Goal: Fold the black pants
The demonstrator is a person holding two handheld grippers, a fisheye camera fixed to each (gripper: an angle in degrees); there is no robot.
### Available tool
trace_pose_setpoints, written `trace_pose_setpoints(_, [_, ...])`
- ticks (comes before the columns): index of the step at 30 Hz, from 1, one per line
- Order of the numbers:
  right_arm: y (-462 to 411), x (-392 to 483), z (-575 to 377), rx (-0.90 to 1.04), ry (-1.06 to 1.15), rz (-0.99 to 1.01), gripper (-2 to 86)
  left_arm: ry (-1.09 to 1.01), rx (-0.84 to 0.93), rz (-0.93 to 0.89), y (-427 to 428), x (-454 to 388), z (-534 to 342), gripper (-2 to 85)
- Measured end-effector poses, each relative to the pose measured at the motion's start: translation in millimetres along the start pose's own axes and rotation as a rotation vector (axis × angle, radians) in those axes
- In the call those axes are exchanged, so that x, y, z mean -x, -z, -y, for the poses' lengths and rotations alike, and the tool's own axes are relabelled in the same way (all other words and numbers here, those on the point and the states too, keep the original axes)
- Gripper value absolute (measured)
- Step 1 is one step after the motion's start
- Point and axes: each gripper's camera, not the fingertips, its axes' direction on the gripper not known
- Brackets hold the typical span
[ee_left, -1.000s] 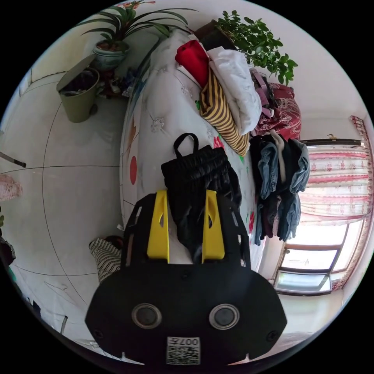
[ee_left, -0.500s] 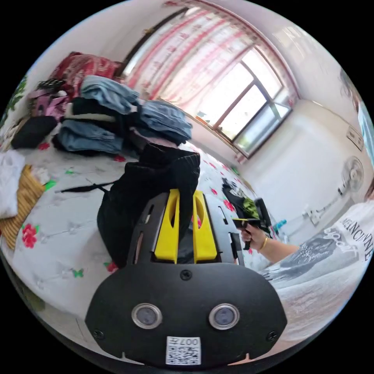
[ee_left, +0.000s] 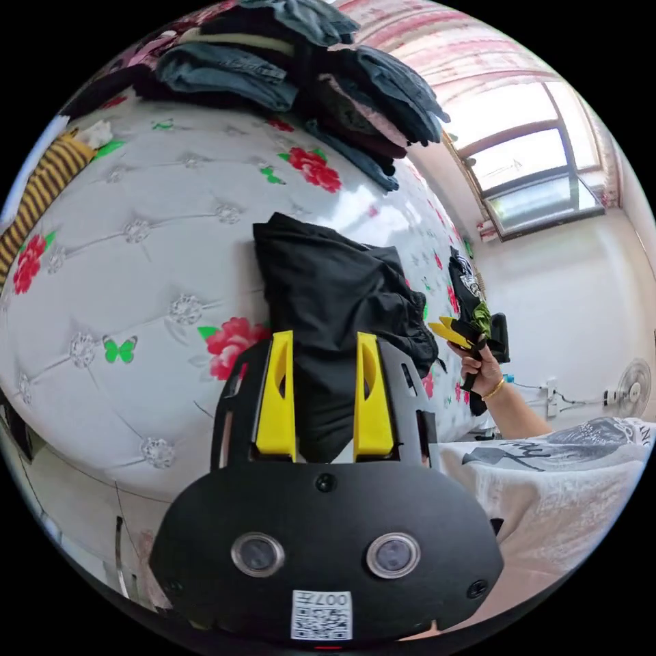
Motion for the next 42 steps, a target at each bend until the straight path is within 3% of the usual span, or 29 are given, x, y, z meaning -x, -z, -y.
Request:
trace_pose_setpoints(6, [-21.2, -6.4, 34.5, 0.111, 0.101, -0.008, 11.7, 0.095, 0.053, -0.11, -41.9, 36.1, 10.8, 13.6])
trace_pose_setpoints(8, [-41.1, -5.9, 43.3, 0.244, 0.121, 0.127, 10.7, 0.098, 0.044, -0.125, -55.1, 38.5, 15.5, 12.1])
trace_pose_setpoints(11, [-54.1, 0.2, 45.7, 0.291, 0.144, 0.03, 8.5, 0.093, 0.111, -0.194, -77.4, 40.2, 30.2, 6.5])
trace_pose_setpoints(14, [-48.4, -0.5, 56.7, 0.317, 0.095, 0.086, 6.8, 0.054, 0.109, -0.203, -74.6, 30.1, 43.2, 5.3])
trace_pose_setpoints(20, [15.9, 67.4, 101.9, 0.192, 0.258, 0.183, 5.5, -0.087, -0.02, -0.304, -19.5, -25.9, 110.1, 5.0])
trace_pose_setpoints(28, [164.2, 247.9, 251.4, -0.162, 0.542, 0.215, 4.5, -0.431, -0.287, -0.4, 119.8, -157.2, 349.7, 5.5])
trace_pose_setpoints(32, [186.4, 309.0, 342.0, -0.354, 0.49, 0.039, 3.8, -0.412, -0.391, -0.149, 142.0, -193.6, 460.4, 10.0])
trace_pose_setpoints(34, [174.3, 297.1, 358.4, -0.394, 0.426, -0.043, 3.4, -0.303, -0.36, 0.151, 109.7, -183.5, 485.6, 11.9])
trace_pose_setpoints(35, [158.8, 279.6, 356.7, -0.402, 0.4, -0.091, 3.2, -0.29, -0.342, 0.203, 95.5, -177.5, 483.8, 11.7])
trace_pose_setpoints(39, [72.6, 194.3, 306.9, -0.24, 0.378, -0.29, 2.6, -0.319, -0.15, 0.373, -40.3, -112.2, 399.2, 8.6])
trace_pose_setpoints(42, [-8.4, 107.0, 219.6, 0.022, 0.333, -0.465, 2.0, -0.321, 0.023, 0.425, -121.2, -79.8, 293.0, 6.0])
